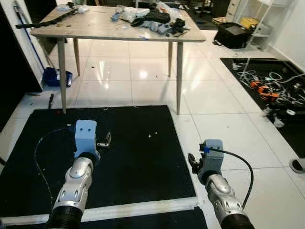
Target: Picking trash to rubbish bin
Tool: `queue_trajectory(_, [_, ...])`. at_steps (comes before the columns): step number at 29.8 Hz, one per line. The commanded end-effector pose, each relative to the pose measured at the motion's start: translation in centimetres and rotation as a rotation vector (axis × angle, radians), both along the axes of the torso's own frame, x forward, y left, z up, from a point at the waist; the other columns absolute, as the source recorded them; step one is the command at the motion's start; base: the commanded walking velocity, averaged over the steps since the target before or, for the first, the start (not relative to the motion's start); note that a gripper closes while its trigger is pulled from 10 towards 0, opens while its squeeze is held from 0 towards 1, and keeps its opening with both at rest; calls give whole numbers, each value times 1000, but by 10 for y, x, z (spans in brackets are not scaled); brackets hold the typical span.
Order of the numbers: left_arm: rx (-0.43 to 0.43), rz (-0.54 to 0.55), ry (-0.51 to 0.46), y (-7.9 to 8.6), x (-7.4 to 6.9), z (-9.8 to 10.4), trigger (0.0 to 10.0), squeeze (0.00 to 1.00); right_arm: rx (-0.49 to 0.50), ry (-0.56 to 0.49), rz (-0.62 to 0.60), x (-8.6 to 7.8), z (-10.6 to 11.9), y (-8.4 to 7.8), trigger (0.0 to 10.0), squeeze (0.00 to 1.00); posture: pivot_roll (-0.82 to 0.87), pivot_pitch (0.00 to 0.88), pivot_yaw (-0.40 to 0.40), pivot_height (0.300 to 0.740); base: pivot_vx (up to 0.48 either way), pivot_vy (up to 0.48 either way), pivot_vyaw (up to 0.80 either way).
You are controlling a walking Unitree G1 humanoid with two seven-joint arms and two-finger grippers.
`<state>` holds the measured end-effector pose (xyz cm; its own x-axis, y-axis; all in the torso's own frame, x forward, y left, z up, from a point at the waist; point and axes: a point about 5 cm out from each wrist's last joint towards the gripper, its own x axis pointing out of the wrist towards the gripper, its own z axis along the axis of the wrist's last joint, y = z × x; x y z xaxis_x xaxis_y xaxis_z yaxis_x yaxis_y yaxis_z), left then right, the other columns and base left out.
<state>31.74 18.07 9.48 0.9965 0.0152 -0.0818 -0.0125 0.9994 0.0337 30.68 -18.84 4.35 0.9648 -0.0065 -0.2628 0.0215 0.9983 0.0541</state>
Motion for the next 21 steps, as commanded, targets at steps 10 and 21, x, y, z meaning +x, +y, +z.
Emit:
queue_trajectory(10, [6, -31, -2, -7, 2, 0, 10000, 0, -20, -7, -26, -2, 1, -9, 10000, 0, 30, 82, 0, 740, 297, 0, 0])
queue_trajectory(21, [10, -41, 3, -8, 2, -1, 10000, 0, -23, -8, -34, -4, 0, -11, 10000, 0, 28, 92, 4, 740, 300, 0, 0])
